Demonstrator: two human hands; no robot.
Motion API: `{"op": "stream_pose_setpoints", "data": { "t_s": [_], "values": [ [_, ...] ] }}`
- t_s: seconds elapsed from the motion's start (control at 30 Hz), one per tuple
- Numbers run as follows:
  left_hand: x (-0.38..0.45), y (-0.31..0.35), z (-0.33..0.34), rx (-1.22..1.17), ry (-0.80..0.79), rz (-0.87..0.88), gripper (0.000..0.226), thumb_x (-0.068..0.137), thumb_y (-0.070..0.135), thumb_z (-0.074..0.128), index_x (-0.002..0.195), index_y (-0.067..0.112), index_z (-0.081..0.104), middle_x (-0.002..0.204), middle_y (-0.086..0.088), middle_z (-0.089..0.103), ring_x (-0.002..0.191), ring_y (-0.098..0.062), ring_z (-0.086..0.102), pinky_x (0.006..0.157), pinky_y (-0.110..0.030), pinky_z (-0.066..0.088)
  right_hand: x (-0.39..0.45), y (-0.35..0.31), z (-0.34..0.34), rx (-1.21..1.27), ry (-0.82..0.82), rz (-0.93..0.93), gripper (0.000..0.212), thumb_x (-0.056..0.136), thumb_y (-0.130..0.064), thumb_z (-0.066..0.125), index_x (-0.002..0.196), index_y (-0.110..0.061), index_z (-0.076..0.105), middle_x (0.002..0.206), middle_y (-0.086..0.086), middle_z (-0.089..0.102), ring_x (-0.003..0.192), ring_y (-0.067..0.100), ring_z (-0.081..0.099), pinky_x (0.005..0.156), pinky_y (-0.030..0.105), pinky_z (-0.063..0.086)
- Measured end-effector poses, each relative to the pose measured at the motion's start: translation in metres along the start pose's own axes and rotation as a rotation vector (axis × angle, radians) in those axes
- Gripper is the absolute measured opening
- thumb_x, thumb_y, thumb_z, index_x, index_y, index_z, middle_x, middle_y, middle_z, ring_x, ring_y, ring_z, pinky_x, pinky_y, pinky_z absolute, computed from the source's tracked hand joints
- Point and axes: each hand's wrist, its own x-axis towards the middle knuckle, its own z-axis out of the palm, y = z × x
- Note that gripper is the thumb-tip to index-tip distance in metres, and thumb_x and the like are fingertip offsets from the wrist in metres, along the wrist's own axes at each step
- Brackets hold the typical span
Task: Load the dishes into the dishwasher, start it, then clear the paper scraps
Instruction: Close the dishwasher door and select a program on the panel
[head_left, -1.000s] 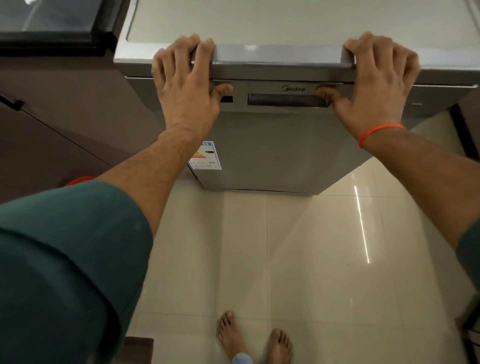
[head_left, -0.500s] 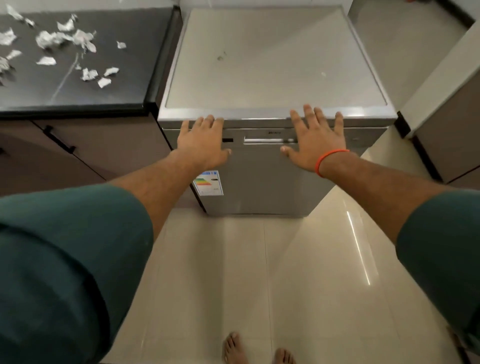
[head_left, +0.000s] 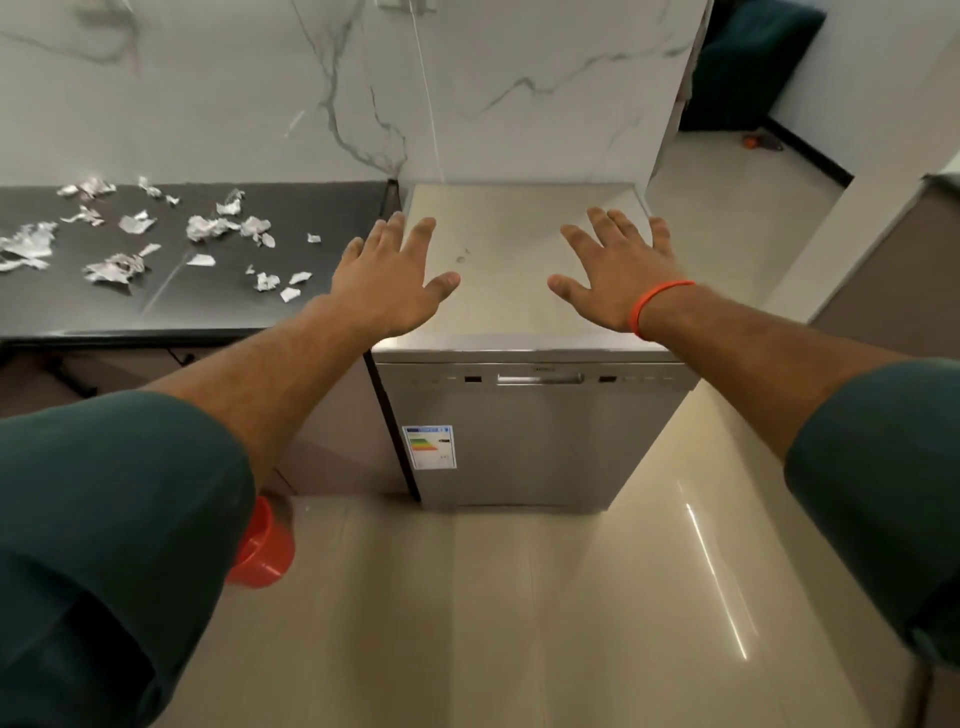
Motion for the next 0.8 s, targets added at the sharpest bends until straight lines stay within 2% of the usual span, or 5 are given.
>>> {"op": "stream_pose_setpoints", "data": {
  "t_s": [0.17,0.33,0.6,0.8],
  "values": [
    [0.008,-0.01,-0.055,-0.004,0.067,0.024,0.078,0.102,0.062,0.031,0.162,0.019,0.007,0.168,-0.016,0.007,0.156,-0.031,0.006,0.125,-0.052,0.011,0.021,-0.013,-0.056,0.011,0.042,-0.042,0.073,0.098,-0.065,0.023,0.158,-0.027,0.012,0.167,0.008,0.004,0.153,0.026,0.005,0.121,0.057,0.002],
    [0.036,-0.022,-0.094,-0.027,0.109,-0.024,0.078,0.102,0.063,0.03,0.162,0.02,0.007,0.169,-0.016,0.005,0.156,-0.031,0.006,0.125,-0.052,0.012,0.063,-0.025,-0.093,-0.012,0.081,-0.091,0.072,0.097,-0.066,0.022,0.158,-0.027,0.014,0.167,0.008,0.006,0.153,0.025,0.006,0.121,0.055,0.003],
    [0.104,-0.039,-0.114,0.04,0.071,-0.069,0.081,0.1,0.065,0.032,0.162,0.021,0.004,0.169,-0.013,0.0,0.156,-0.03,0.002,0.125,-0.049,0.008,0.157,-0.032,-0.12,-0.002,0.112,-0.181,0.071,0.097,-0.067,0.022,0.156,-0.028,0.023,0.166,0.009,0.013,0.152,0.027,0.012,0.12,0.053,0.008],
    [0.159,-0.056,-0.124,0.084,0.055,-0.09,0.08,0.101,0.065,0.031,0.162,0.021,0.003,0.169,-0.013,-0.001,0.156,-0.03,0.002,0.125,-0.05,0.009,0.229,-0.038,-0.124,0.017,0.043,-0.237,0.071,0.097,-0.069,0.022,0.156,-0.03,0.022,0.166,0.008,0.011,0.152,0.027,0.013,0.121,0.054,0.011]
  ]
}}
